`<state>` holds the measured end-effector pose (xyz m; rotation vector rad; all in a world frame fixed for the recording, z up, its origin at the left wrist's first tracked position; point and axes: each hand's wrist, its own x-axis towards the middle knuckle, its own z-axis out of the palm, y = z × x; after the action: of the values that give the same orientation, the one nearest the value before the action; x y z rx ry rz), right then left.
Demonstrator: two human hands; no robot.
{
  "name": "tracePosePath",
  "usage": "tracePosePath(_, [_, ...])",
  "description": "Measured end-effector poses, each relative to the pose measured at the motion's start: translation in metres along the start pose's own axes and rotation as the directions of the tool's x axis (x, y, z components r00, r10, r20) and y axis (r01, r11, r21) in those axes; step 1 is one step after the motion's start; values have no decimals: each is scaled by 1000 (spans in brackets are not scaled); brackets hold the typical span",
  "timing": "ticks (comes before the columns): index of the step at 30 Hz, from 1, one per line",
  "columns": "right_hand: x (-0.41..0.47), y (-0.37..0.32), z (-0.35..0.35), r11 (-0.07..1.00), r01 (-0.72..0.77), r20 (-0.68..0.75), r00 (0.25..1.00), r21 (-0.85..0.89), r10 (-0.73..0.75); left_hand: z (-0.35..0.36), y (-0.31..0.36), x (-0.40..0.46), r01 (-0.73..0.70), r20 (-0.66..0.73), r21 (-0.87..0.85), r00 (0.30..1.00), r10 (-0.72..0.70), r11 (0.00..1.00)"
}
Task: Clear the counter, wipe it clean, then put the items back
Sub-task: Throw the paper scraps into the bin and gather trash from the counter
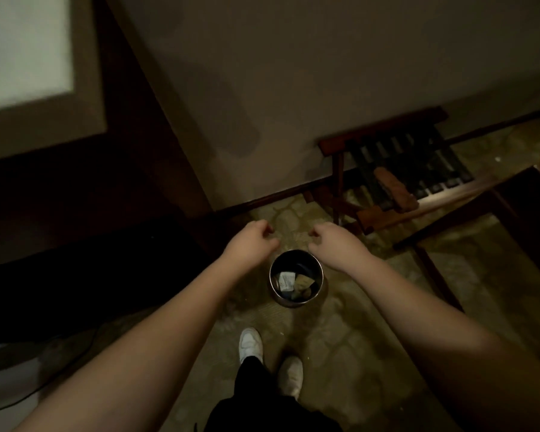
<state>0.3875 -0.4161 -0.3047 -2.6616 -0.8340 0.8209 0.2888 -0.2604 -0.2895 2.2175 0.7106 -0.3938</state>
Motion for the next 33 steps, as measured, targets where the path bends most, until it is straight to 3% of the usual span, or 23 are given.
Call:
tracePosePath(6, [-48, -67, -60, 977, 179, -43, 982, -119, -186, -73, 20, -85, -55, -181, 28, 982, 59, 998])
tracePosePath(15, [-106, -169, -105, 881, 463, -105, 875, -99, -472, -161, -9, -206, -21, -455, -19, 890, 10, 1000])
tracePosePath(22, [-129, -264, -91, 766, 624, -93, 763, -152, -640, -211, -82, -271, 5, -587, 18, 810, 6, 1000])
tracePosePath(29, [-148, -372, -57, 655, 738, -136, 641, -160, -756, -270, -172, -329, 46, -744, -21, 666, -47, 999])
tracePosePath(33, [-144, -427, -41, 641, 748, -150, 624, -169, -767, -313, -219, -348, 53, -810, -48, 582, -70, 997])
